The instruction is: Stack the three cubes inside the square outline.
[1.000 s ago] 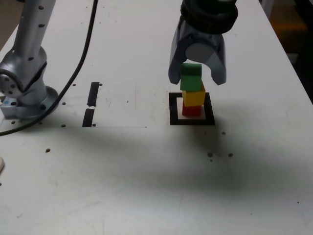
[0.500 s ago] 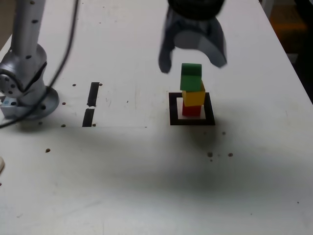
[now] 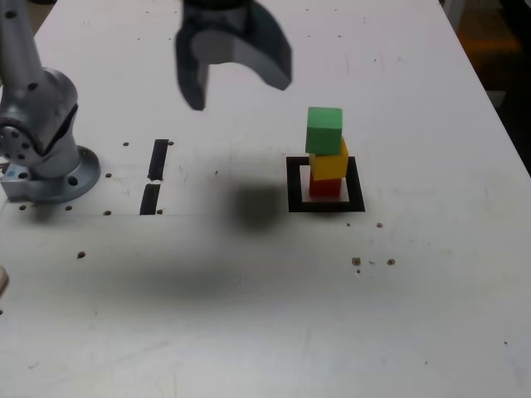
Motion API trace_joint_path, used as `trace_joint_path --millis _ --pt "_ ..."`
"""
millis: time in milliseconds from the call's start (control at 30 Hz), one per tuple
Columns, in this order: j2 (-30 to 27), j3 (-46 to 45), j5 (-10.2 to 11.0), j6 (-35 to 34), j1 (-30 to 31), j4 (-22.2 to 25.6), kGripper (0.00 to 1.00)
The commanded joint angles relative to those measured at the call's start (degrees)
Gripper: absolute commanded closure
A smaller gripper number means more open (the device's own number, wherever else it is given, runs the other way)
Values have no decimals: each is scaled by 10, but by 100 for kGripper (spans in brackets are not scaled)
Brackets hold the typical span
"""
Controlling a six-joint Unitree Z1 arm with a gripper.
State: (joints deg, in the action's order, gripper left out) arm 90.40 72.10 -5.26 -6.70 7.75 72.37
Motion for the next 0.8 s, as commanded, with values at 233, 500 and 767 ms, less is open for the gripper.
trace_joint_path --millis 233,500,767 --pt "-112 -260 -9 20 4 -55 0" --pt "-109 -302 -18 37 12 -122 0" --pt "-95 -312 -26 41 16 -157 0"
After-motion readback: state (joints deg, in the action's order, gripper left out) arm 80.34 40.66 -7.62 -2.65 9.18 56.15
